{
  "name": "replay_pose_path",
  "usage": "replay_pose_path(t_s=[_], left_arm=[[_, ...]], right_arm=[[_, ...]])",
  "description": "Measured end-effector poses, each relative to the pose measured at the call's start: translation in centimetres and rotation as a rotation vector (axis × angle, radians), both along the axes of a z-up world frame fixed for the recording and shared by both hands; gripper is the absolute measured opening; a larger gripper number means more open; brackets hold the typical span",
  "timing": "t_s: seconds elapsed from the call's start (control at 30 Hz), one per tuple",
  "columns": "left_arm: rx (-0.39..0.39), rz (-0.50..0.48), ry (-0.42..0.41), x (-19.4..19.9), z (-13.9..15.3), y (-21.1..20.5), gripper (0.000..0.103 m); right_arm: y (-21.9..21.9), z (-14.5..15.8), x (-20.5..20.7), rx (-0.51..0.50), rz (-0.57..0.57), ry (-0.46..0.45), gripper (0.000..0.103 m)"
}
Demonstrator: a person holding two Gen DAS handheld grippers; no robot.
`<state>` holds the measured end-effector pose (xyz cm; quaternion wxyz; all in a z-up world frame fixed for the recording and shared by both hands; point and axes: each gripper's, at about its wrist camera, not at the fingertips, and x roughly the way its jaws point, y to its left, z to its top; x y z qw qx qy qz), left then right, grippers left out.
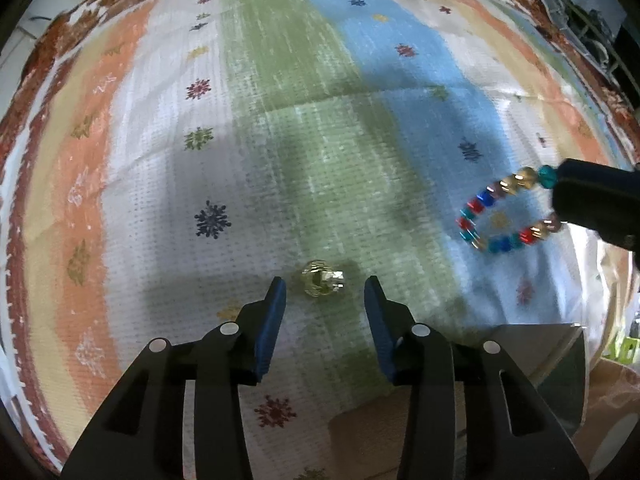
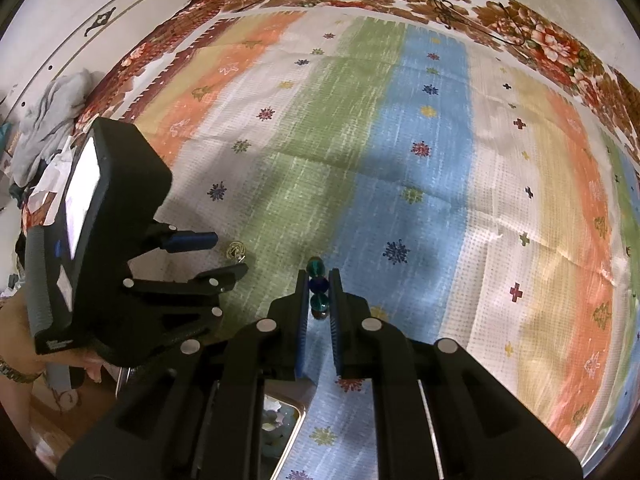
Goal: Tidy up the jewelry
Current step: 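Carry the multicolour bracelet with the right tool while the left tool carries the gold ring to the tin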
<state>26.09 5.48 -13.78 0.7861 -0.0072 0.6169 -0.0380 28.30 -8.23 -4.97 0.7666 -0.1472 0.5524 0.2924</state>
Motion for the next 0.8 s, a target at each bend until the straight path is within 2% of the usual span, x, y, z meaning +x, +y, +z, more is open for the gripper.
replay_pose_path(t_s=[0.17, 0.33, 0.43, 0.47, 0.5, 0.8], left_arm=[[0.006, -0.001, 0.01, 0.0, -0.7, 0.2, 0.041], [0.032, 0.004, 0.004, 0.3, -0.9, -0.2, 0.034], [0.038, 0.002, 0.0, 0.5, -1.0, -0.1, 0.028], [0.038, 0.001, -0.002, 0.5, -1.0, -0.1, 0.02], [0.035, 0.001, -0.002, 0.5, -1.0, -0.1, 0.019], [0.021, -0.012, -0.028, 0.2, 0.2, -0.4, 0.014]], right_arm=[[0.0, -0.1, -0.1, -0.003, -0.001, 0.003, 0.011], [-0.1, -0.5, -0.1, -0.007, 0.001, 0.009, 0.011], [-0.1, -0.8, -0.1, -0.014, 0.001, 0.014, 0.011], [-0.1, -0.9, -0.1, -0.016, 0.001, 0.015, 0.011], [-0.1, -0.9, -0.2, -0.017, 0.001, 0.016, 0.011], [0.0, -1.1, -0.2, -0.018, 0.007, 0.016, 0.011]])
